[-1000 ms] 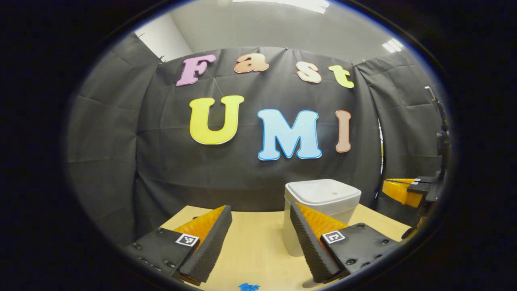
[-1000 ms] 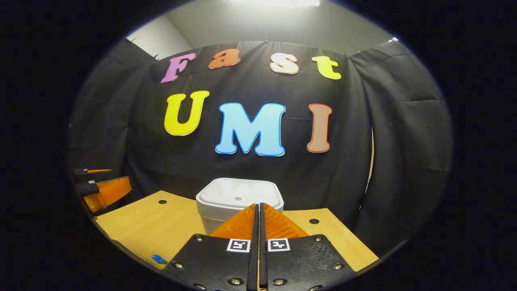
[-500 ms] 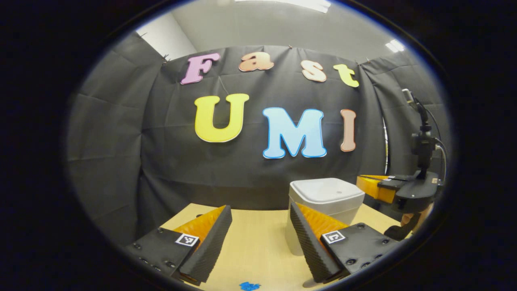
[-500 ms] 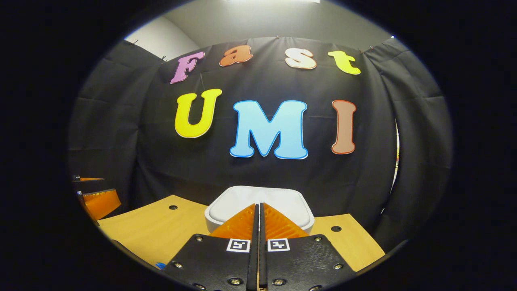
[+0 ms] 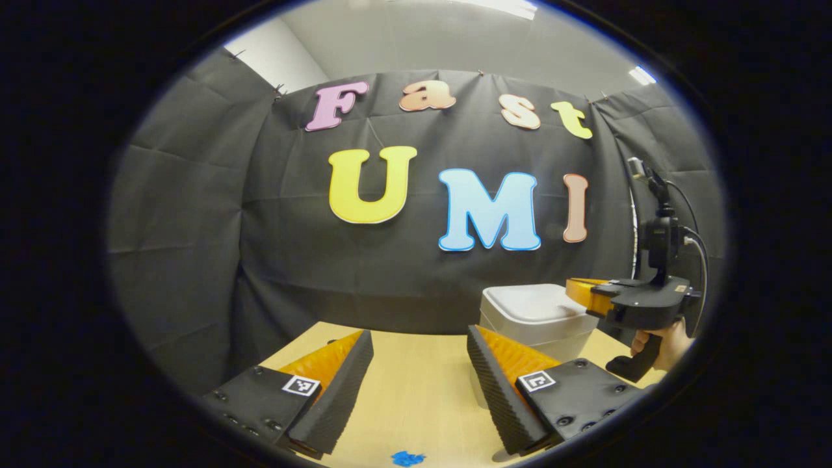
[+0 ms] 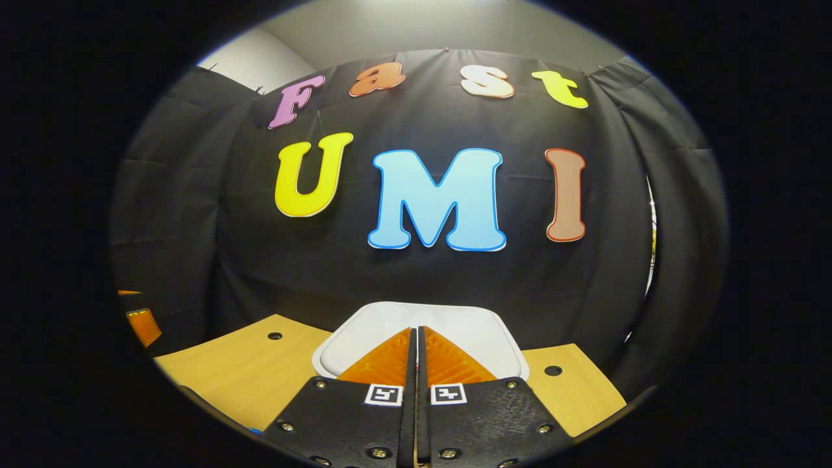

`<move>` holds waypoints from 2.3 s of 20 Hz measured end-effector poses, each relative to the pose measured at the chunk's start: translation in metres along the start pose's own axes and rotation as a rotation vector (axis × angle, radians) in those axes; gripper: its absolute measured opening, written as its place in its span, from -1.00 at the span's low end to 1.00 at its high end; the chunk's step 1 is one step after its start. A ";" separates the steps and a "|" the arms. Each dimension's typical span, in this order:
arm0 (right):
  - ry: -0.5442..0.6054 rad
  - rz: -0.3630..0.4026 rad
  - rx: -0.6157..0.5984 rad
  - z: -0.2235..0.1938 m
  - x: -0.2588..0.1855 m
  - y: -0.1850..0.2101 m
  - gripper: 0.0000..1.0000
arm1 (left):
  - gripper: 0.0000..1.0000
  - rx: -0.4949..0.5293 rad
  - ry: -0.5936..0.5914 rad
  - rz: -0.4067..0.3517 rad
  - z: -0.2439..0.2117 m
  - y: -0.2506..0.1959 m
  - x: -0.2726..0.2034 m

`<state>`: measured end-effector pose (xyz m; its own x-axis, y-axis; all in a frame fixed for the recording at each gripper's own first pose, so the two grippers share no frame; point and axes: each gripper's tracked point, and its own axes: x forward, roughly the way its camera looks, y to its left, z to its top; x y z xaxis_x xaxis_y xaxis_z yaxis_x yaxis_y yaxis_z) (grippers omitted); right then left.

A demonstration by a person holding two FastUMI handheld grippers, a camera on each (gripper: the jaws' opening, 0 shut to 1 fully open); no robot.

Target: Press the lid of the desktop garbage bin to open it, pick up the crumpled paper on the desktop and throw it into the bin, then pick up the pop can on the desktop and drop it into the bin, and finally close the garbage bin lid.

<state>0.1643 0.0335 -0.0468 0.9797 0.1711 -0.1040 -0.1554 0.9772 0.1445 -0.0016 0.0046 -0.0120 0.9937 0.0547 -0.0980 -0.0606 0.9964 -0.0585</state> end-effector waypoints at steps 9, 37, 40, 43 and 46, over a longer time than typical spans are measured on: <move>0.050 0.008 0.074 -0.024 0.008 -0.005 -0.97 | 0.84 0.010 0.013 0.018 -0.002 0.001 0.001; -0.131 -0.030 0.009 0.043 -0.024 -0.007 -1.00 | 0.90 -0.039 0.007 0.012 -0.003 -0.002 0.000; -0.137 -0.036 0.006 0.045 -0.033 -0.007 -0.99 | 0.90 -0.024 0.007 0.004 -0.003 -0.003 0.001; -0.135 -0.036 0.023 0.044 -0.042 -0.006 -0.99 | 0.92 -0.027 0.018 -0.012 -0.006 -0.004 0.001; -0.126 -0.045 0.036 0.040 -0.052 -0.007 -1.00 | 0.90 -0.022 0.036 -0.018 -0.009 -0.004 0.002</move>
<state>0.1191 0.0129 -0.0031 0.9940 0.1083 0.0128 -0.1089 0.9781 0.1776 -0.0007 0.0004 -0.0213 0.9906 0.0345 -0.1323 -0.0456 0.9956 -0.0821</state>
